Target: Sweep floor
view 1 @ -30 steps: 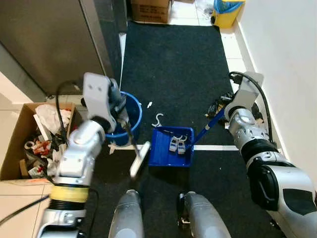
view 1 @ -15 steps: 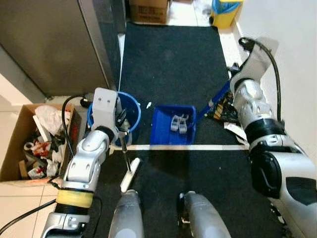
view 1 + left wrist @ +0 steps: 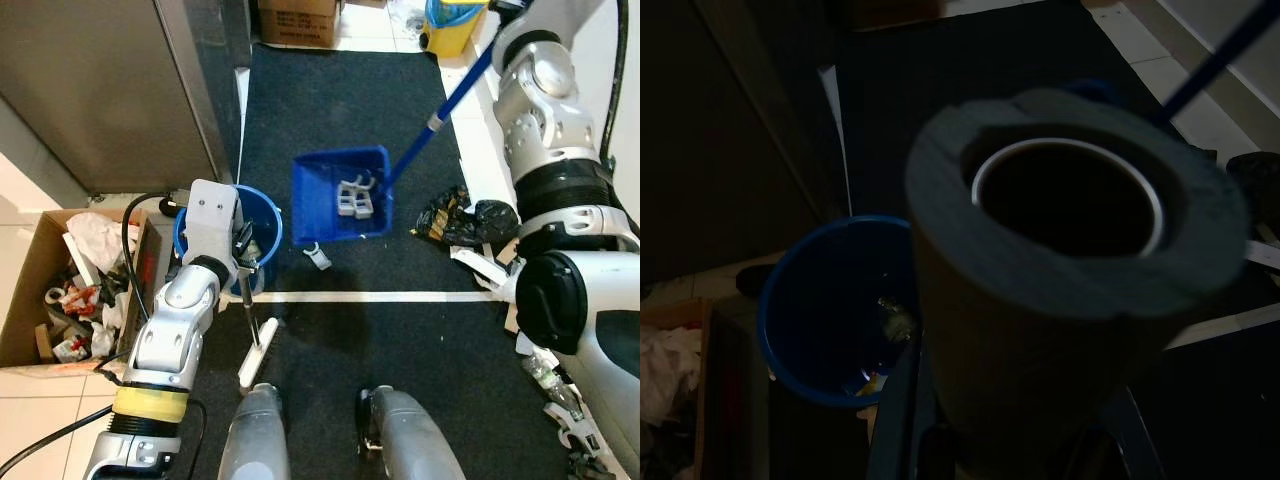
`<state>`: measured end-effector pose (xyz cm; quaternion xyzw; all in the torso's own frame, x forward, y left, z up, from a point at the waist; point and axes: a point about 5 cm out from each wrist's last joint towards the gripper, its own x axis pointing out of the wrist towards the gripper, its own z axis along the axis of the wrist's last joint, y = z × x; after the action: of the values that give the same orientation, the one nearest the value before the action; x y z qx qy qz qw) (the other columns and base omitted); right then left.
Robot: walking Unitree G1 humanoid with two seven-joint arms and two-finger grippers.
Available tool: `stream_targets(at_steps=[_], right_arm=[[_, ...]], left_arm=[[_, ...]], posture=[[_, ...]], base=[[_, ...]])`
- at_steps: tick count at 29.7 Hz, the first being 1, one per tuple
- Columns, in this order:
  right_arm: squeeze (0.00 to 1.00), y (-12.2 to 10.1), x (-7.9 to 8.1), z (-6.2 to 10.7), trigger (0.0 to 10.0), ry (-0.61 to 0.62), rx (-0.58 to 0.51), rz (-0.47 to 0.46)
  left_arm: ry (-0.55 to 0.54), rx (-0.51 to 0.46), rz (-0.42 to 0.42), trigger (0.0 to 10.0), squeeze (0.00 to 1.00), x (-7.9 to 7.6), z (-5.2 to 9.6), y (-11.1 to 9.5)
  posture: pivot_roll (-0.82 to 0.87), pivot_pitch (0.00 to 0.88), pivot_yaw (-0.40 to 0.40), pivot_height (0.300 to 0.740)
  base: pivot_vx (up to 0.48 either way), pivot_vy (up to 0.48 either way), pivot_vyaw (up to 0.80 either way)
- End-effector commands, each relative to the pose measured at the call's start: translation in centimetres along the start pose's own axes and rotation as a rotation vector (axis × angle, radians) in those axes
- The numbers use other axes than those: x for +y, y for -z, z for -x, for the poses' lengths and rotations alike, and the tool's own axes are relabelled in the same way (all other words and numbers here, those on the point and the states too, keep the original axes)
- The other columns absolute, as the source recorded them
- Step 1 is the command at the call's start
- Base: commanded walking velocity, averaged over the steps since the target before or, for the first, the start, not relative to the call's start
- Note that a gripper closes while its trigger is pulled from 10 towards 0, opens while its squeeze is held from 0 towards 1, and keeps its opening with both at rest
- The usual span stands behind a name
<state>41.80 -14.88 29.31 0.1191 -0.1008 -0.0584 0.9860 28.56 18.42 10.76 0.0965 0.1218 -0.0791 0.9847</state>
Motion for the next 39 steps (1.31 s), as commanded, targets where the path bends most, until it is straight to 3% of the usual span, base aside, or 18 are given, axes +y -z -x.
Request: stream_targets(at_steps=[1, 5, 10, 12, 19, 21, 27, 34, 36, 39], right_arm=[[0.0, -2.6, 1.1, -0.3, 10.0, -0.035, -0.078, -0.053], [0.0, -4.7, 3.0, -0.4, 10.0, -0.094, -0.148, -0.086], [0.0, -5.7, 4.6, -0.1, 10.0, -0.146, -0.199, -0.106], [0.0, -5.6, 6.5, 0.4, 10.0, -0.206, -0.214, -0.133], [0.0, -4.6, 9.7, 2.1, 10.0, -0.313, -0.279, -0.109], [0.0, -3.4, 11.4, 3.3, 10.0, -0.366, -0.305, -0.066], [0.0, -0.8, 14.2, 5.8, 10.0, -0.461, -0.35, -0.003], [0.0, 0.3, 14.8, 6.2, 10.0, -0.454, -0.294, -0.042], [0.0, 0.4, 14.6, 5.9, 10.0, -0.434, -0.272, -0.054], [0.0, 0.8, 13.0, 4.6, 10.0, -0.355, -0.191, -0.096]], left_arm=[[-0.009, 0.022, -0.019, 10.0, 0.0, -0.4, 0.0, 0.5], [-0.012, 0.018, -0.021, 10.0, 0.0, -0.4, 0.1, 0.5], [-0.017, 0.018, -0.022, 10.0, 0.0, -0.3, 0.2, 0.6], [-0.02, 0.019, -0.021, 10.0, 0.0, -0.4, 0.2, 0.7], [-0.017, 0.02, -0.017, 10.0, 0.0, -0.7, 0.3, 0.8], [-0.017, 0.021, -0.016, 10.0, 0.0, -0.8, 0.3, 0.8], [-0.022, 0.021, -0.015, 10.0, 0.0, -0.9, 0.5, 0.9], [-0.016, 0.026, -0.009, 10.0, 0.0, -1.4, 0.7, 1.2], [-0.012, 0.025, -0.008, 10.0, 0.0, -1.6, 0.7, 1.2], [-0.014, 0.015, -0.008, 10.0, 0.0, -1.4, 0.8, 1.0]], posture=[[0.1, 0.056, -0.079, 0.74], [0.11, 0.054, -0.084, 0.74], [0.11, 0.05, -0.09, 0.74], [0.11, 0.05, -0.09, 0.74], [0.11, 0.05, -0.09, 0.74], [0.12, 0.051, -0.096, 0.74], [0.14, 0.051, -0.104, 0.74], [0.15, 0.051, -0.113, 0.74], [0.15, 0.051, -0.116, 0.74], [0.15, 0.049, -0.118, 0.74]], base=[[0.0, 0.0, 0.0], [0.0, 0.0, 0.0], [0.0, 0.0, 0.0], [0.0, 0.0, 0.0], [0.0, 0.0, 0.0], [0.0, 0.0, 0.0], [0.0, 0.0, 0.0], [0.0, 0.0, 0.0], [0.0, 0.0, 0.0], [0.0, 0.0, 0.0]])
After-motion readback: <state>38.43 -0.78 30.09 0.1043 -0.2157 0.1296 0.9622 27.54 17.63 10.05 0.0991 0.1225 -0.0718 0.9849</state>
